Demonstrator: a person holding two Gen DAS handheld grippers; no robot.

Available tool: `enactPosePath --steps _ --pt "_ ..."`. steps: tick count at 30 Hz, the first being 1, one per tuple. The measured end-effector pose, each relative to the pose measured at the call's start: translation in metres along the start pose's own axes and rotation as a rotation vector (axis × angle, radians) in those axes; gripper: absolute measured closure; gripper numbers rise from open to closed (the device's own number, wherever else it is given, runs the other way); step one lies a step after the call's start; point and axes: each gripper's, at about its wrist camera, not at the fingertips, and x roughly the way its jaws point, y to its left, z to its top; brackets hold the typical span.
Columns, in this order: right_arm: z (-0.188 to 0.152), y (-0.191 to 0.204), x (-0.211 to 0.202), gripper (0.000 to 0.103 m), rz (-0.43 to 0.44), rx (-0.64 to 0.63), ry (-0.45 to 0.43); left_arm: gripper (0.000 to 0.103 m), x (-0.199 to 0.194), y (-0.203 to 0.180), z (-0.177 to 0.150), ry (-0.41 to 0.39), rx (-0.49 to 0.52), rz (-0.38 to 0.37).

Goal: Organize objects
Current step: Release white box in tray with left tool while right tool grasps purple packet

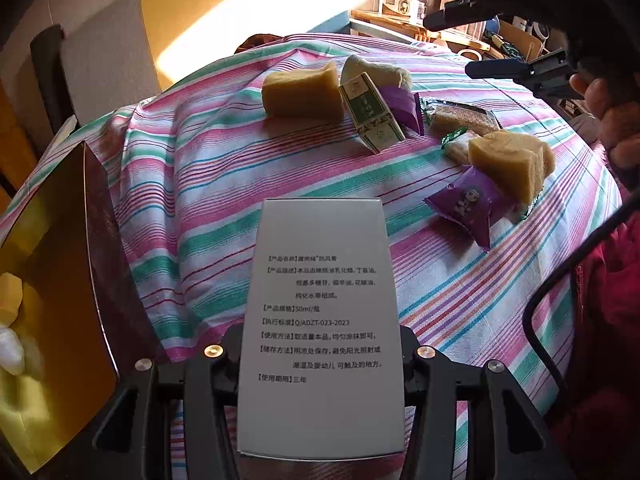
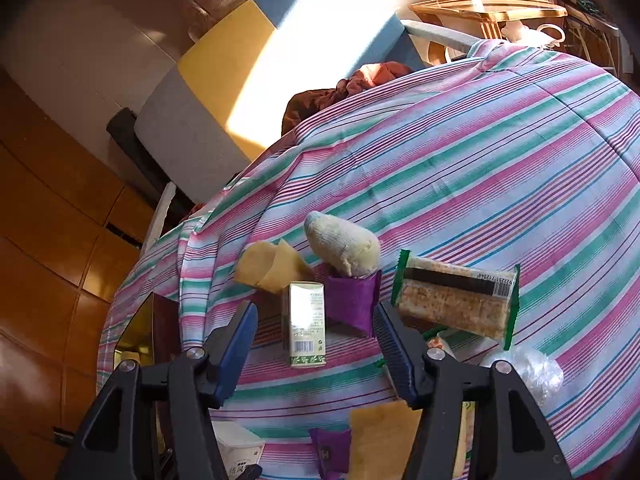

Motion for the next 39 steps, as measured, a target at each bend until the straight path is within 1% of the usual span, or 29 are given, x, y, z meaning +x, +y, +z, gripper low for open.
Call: enactPosePath --steps 3,6,10,13,16,18,19,20,23,25,30,34,35,37,39 --pt "-0.015 0.013 -0.013 0.043 0.005 -0.037 0.053 0.052 0.0 0.001 0.001 -0.007 0.009 -0.005" --pt "-0.038 0.02 -0.028 0.043 0.028 -0.056 0.111 0.052 -0.003 0.003 -0.003 -0.018 0.013 -0.009" --pt "-0.075 0.019 -0.032 0.043 0.038 -0.04 0.225 0.053 -0.011 0.009 -0.012 -0.02 0.006 -0.034" --pt "-0.099 0.017 -0.02 0.043 -0.007 -0.034 0.305 0.053 -0.021 0.013 -0.02 -0.028 0.0 -0.057" --pt "-0.111 0.009 0.001 0.043 -0.055 0.014 0.362 0.053 -0.036 0.015 -0.025 -0.055 0.002 -0.076" --pt "-0.111 0.003 0.013 0.043 -0.085 0.059 0.364 0.052 -0.045 0.017 -0.028 -0.07 0.0 -0.089" --pt "-0.109 -0.004 0.018 0.043 -0.103 0.104 0.356 0.052 -0.05 0.018 -0.03 -0.076 -0.006 -0.096" --pt "-0.105 -0.01 0.022 0.043 -0.127 0.144 0.342 0.052 -0.055 0.02 -0.032 -0.084 -0.011 -0.103" --pt "-0.092 -0.017 0.028 0.043 -0.158 0.203 0.288 0.052 -0.07 0.024 -0.036 -0.112 -0.019 -0.117" --pt "-0.087 -0.014 0.033 0.043 -0.159 0.196 0.28 0.052 -0.079 0.027 -0.039 -0.131 -0.023 -0.127" --pt "-0.082 -0.005 0.047 0.042 -0.207 0.175 0.264 0.052 -0.093 0.036 -0.045 -0.156 -0.049 -0.14" --pt "-0.079 0.008 0.057 0.041 -0.262 0.095 0.261 0.052 -0.102 0.046 -0.05 -0.168 -0.077 -0.144" --pt "-0.08 0.013 0.06 0.045 -0.282 0.054 0.265 0.052 -0.104 0.049 -0.051 -0.173 -0.085 -0.144" --pt "-0.085 0.023 0.064 0.059 -0.355 -0.078 0.269 0.052 -0.109 0.056 -0.053 -0.183 -0.109 -0.144" --pt "-0.091 0.029 0.066 0.061 -0.385 -0.174 0.263 0.052 -0.114 0.067 -0.056 -0.189 -0.141 -0.145"
